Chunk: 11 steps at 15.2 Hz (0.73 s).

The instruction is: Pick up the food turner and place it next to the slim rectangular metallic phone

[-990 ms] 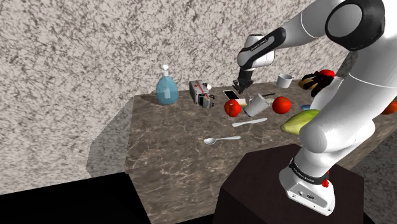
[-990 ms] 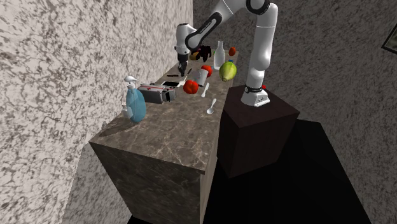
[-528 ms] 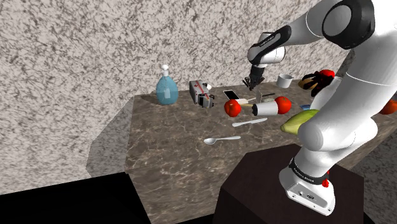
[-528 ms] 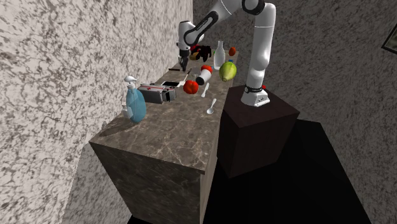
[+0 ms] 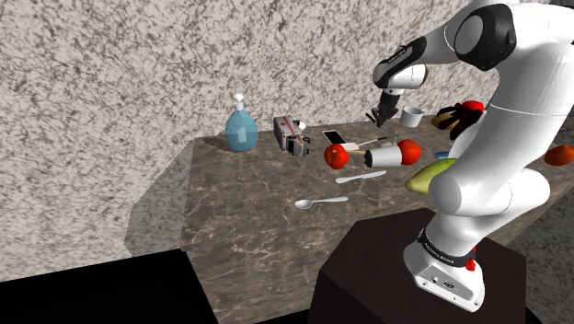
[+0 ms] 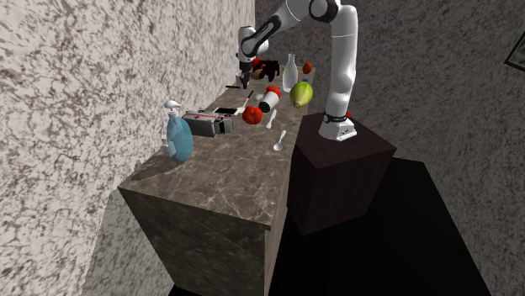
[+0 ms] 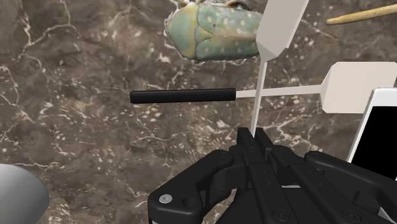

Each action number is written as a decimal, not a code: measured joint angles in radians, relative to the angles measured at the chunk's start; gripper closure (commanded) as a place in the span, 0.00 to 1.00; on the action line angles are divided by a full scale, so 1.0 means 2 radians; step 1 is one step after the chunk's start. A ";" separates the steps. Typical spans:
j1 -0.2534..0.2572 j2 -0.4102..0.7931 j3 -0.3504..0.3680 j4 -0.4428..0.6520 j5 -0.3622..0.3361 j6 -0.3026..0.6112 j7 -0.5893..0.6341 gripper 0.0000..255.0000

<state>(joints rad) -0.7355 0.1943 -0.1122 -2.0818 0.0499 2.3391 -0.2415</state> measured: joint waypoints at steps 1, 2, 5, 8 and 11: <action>-0.007 0.006 -0.004 0.011 0.003 -0.004 -0.013 1.00; -0.016 0.017 -0.008 0.026 0.007 -0.009 -0.027 1.00; -0.022 0.031 -0.010 0.037 0.010 -0.007 -0.038 1.00; -0.024 0.043 -0.009 0.035 0.013 0.007 -0.042 1.00; -0.025 0.057 -0.008 0.031 0.017 0.024 -0.044 1.00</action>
<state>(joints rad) -0.7849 0.3089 -0.1280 -2.0193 0.0834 2.3878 -0.3292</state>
